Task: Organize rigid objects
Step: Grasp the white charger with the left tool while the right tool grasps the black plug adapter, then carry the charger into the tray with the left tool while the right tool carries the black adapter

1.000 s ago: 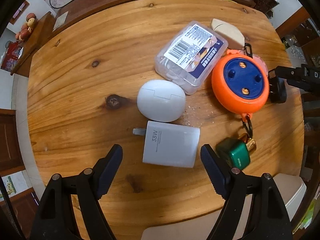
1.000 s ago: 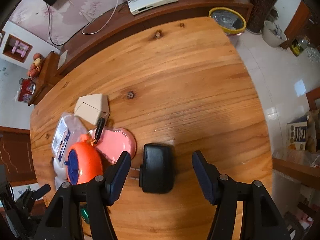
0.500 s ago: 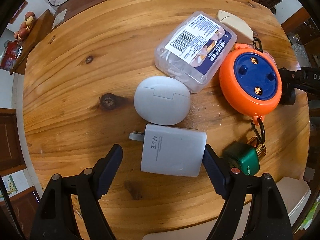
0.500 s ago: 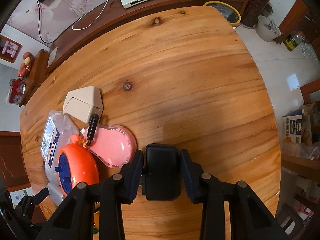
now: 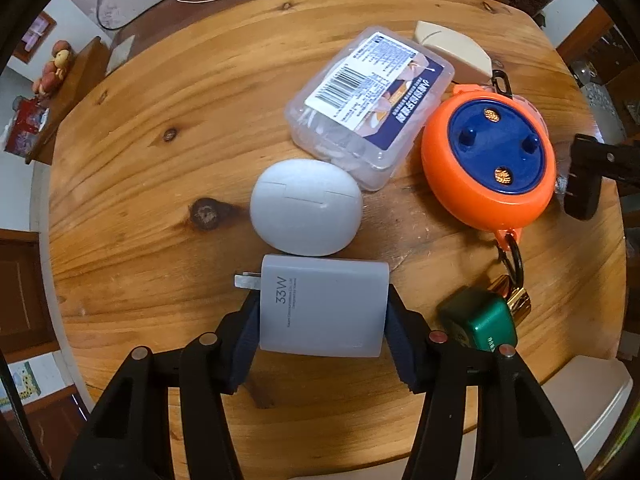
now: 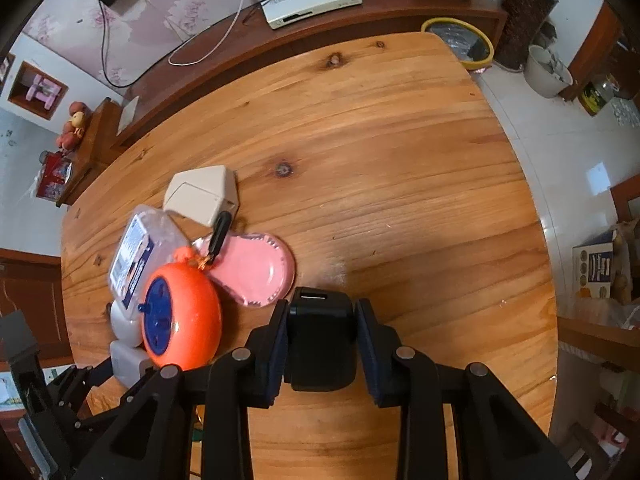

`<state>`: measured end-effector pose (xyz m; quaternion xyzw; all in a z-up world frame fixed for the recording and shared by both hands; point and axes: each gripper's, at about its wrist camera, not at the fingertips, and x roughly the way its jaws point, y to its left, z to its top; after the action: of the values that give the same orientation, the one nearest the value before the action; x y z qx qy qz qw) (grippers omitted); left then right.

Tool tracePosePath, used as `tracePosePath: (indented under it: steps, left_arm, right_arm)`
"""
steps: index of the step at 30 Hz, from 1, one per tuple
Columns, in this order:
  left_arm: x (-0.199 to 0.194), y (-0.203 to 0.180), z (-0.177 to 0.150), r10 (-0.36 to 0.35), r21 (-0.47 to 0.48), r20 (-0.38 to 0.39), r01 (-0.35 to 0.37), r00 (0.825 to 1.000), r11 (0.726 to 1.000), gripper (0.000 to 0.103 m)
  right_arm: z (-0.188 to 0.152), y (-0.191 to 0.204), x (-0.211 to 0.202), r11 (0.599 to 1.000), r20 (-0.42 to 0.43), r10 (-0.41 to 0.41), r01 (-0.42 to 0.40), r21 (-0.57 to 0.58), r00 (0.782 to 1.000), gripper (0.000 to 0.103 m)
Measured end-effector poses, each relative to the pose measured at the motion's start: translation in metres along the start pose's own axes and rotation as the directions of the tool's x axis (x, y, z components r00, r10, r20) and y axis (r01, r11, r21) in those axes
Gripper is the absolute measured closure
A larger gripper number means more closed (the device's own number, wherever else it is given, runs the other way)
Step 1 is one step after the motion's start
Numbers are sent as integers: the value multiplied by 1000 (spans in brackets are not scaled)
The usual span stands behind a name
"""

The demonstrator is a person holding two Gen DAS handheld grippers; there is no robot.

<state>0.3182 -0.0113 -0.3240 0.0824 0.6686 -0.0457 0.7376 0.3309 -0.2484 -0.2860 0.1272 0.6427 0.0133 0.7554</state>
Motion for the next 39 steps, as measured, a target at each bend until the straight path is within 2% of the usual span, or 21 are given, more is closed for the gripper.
tracePosePath:
  steps: [2,9,15,19,29,35,39]
  left_arm:
    - [-1,2,-3,18,-8,5,-18,1000,1000,43]
    - [-33,8,-15,-14,-36,49,16,999,999,43]
    - [-87,4,-37,-67,-34,103,71,992,997,43]
    - [-132,-1,-61,-88,0,178,89,980,996,43]
    - [-210,-8,-113,-147,33,299,144,943,989,43]
    - [-222,-24,-145,-176,72,305,161,936,984,43]
    - [-213,-41,-168,-160,112,292,132,943,985,43]
  right_arm:
    - [-4,-1,-3,1000,-3,16,-16,-1,1000,71]
    - [-18,1,-27,998,24,59,-59,-8,998,71]
    - [-38,11,-66,994,75,106,-103,-45,992,71]
    - [-55,24,-101,988,121,139,-129,-81,983,71]
    - [-133,44,-191,965,231,227,-186,-187,946,71]
    - [-189,50,-218,950,255,230,-159,-270,939,71]
    - [-221,44,-217,947,238,213,-141,-287,948,71]
